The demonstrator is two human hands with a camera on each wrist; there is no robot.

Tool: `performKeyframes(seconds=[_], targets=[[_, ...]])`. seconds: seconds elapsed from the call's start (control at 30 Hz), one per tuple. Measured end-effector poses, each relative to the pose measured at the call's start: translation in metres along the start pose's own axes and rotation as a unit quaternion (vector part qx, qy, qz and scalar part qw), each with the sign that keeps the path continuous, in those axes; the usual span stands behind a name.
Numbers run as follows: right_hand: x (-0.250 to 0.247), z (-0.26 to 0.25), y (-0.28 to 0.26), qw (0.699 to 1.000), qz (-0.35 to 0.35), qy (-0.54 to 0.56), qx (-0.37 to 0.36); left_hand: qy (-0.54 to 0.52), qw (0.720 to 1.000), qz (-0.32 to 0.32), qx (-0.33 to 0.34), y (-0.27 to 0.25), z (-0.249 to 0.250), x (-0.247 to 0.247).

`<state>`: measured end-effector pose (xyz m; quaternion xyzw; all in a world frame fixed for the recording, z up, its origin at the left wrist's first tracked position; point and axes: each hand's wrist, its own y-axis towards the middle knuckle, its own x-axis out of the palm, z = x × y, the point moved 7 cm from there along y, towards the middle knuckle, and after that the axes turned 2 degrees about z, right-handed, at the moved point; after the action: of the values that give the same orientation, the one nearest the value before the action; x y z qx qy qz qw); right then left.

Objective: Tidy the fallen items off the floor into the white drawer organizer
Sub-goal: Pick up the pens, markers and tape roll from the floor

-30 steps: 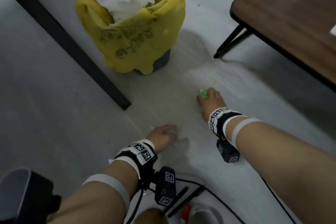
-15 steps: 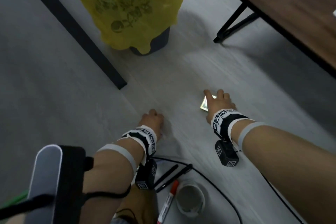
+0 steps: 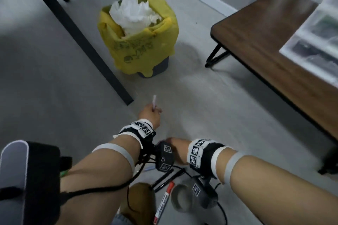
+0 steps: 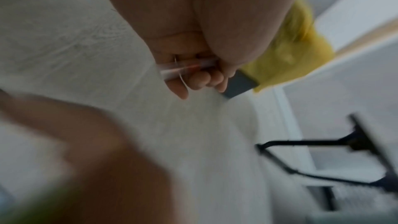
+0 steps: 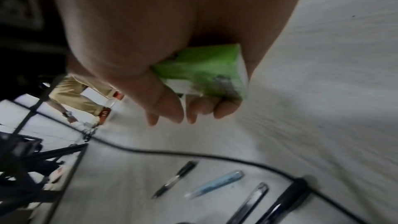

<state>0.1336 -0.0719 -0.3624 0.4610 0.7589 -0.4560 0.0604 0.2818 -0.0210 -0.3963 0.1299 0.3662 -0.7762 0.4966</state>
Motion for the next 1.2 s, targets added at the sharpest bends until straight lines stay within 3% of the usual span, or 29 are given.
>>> performKeyframes(seconds=[0.07, 0.17, 0.27, 0.37, 0.47, 0.53, 0.57, 0.63, 0.73, 0.87, 0.97, 1.13, 1.2], targets=[[0.005, -0.015, -0.020, 0.996, -0.049, -0.070, 0.014, -0.052, 0.998, -0.019, -0.008, -0.015, 0.028, -0.004], [0.029, -0.032, -0.040, 0.993, -0.105, -0.043, 0.030, -0.052, 0.996, -0.075, 0.008, -0.052, 0.056, -0.013], [0.065, -0.055, -0.052, 0.980, -0.170, -0.107, 0.004, 0.018, 0.995, -0.102, 0.011, -0.089, 0.046, -0.030], [0.084, -0.072, -0.070, 0.958, -0.226, -0.176, -0.016, 0.001, 0.994, -0.099, -0.051, -0.126, 0.018, -0.055], [0.059, -0.094, -0.067, 0.963, -0.103, -0.244, -0.055, -0.048, 0.992, -0.057, -0.104, -0.154, -0.011, -0.078], [0.051, -0.114, -0.062, 0.961, -0.029, -0.254, -0.106, -0.047, 0.993, -0.030, -0.106, -0.158, -0.022, -0.086], [0.057, -0.124, -0.063, 0.955, -0.024, -0.248, -0.162, -0.043, 0.993, -0.020, -0.107, -0.158, -0.030, -0.088], [0.076, -0.125, -0.058, 0.949, -0.080, -0.242, -0.188, -0.048, 0.992, -0.017, -0.113, -0.152, -0.041, -0.088], [0.110, -0.109, -0.056, 0.958, -0.166, -0.217, -0.086, -0.050, 0.991, -0.028, -0.121, -0.146, -0.066, -0.082], [0.149, -0.106, -0.069, 0.943, -0.262, -0.197, -0.063, -0.049, 0.987, -0.042, -0.145, -0.143, -0.110, -0.085], [0.192, -0.093, -0.080, 0.942, -0.323, -0.087, -0.016, 0.008, 0.986, -0.059, -0.153, -0.145, -0.142, -0.082], [0.273, -0.073, -0.085, 0.934, -0.356, -0.008, 0.021, 0.143, 0.978, -0.100, -0.115, -0.140, -0.179, -0.066], [0.268, -0.056, -0.063, 0.962, -0.266, -0.050, 0.022, 0.232, 0.962, -0.112, -0.088, -0.136, -0.190, -0.057]])
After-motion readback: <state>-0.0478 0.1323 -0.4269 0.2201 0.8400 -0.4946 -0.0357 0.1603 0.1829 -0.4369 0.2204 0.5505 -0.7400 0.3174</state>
